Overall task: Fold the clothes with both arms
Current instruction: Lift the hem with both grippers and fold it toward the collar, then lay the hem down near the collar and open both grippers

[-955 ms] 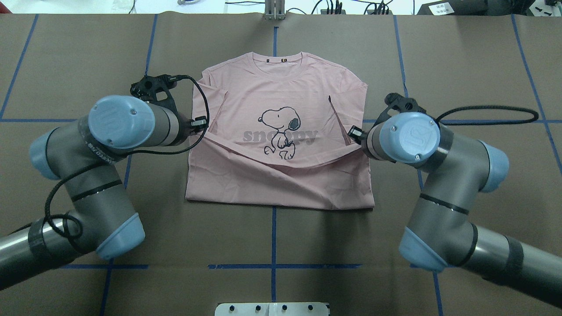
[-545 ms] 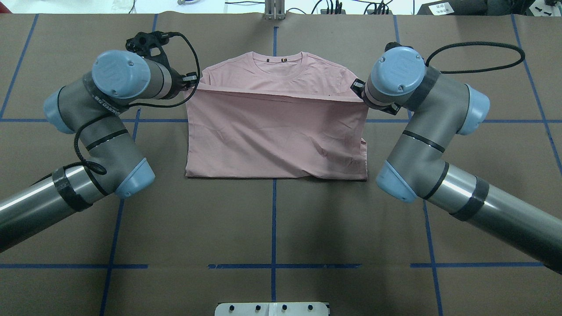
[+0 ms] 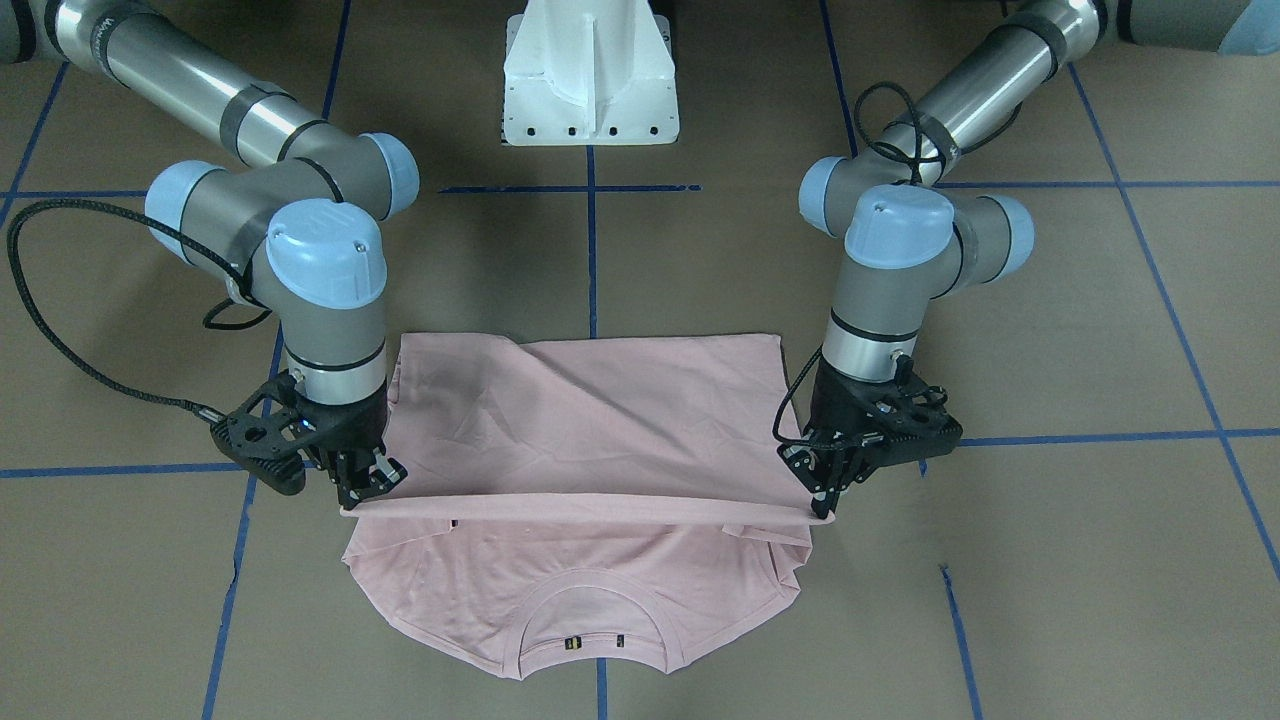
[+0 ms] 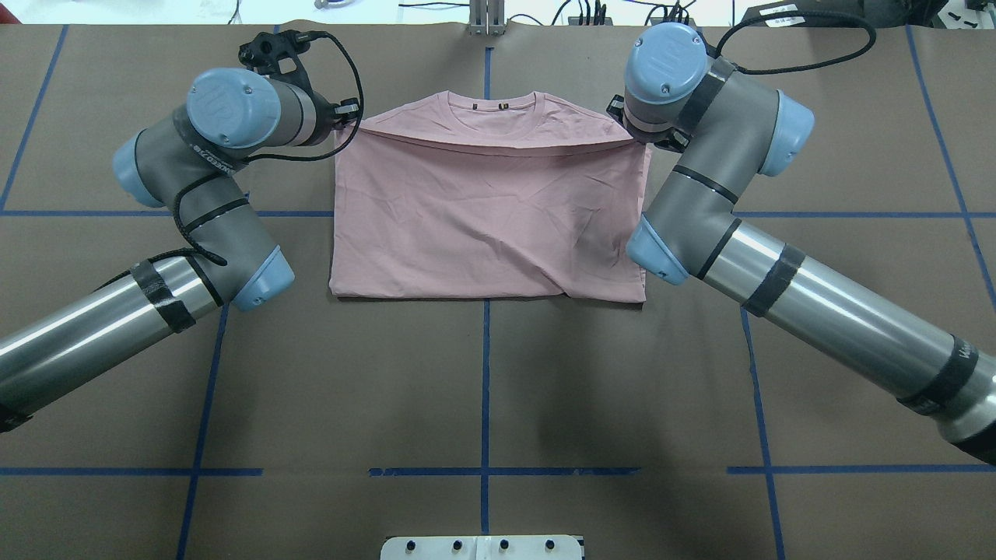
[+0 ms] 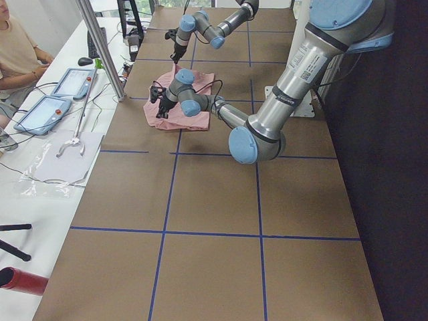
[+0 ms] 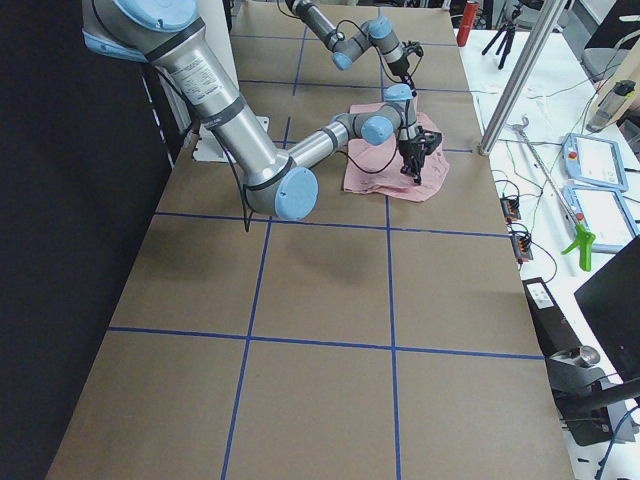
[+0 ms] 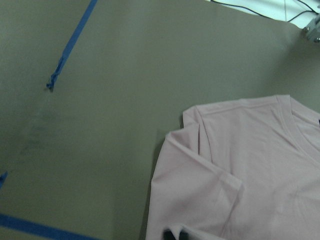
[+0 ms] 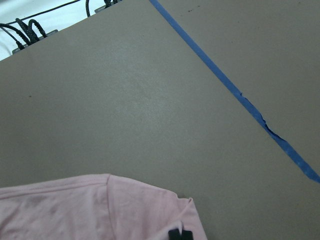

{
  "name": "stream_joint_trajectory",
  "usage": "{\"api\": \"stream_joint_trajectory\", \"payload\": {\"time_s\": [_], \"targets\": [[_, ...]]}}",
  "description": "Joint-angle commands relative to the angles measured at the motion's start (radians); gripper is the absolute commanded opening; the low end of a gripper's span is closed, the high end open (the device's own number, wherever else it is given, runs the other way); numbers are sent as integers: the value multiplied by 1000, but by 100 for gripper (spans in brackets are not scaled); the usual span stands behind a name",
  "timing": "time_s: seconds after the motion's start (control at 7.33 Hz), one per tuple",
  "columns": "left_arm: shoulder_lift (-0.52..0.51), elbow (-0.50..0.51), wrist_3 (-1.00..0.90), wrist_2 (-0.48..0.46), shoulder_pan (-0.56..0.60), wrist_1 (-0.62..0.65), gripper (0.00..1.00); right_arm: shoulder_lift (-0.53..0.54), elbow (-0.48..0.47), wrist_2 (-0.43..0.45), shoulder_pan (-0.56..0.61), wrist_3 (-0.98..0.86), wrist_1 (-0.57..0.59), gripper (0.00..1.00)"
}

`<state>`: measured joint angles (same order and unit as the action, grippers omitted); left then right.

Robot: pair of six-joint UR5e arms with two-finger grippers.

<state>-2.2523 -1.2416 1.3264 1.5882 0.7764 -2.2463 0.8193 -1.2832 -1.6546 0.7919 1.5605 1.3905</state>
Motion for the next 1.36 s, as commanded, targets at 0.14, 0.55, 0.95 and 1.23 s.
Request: {"api": "stream_joint_trajectory", "payload": {"time_s": [0.14, 0.55, 0.95, 1.23], "targets": [[-72, 139, -1, -27, 0, -74, 0, -75, 167, 9, 24, -60, -79, 0], [-69, 155, -1, -27, 0, -90, 0, -100, 214, 10, 29, -82, -82, 0], [-67, 165, -1, -25, 1, -133, 5, -104, 214, 12, 15, -82, -82, 0], [-66, 165, -3, -19, 3, -136, 99, -103, 206, 7, 3, -89, -82, 99]]}}
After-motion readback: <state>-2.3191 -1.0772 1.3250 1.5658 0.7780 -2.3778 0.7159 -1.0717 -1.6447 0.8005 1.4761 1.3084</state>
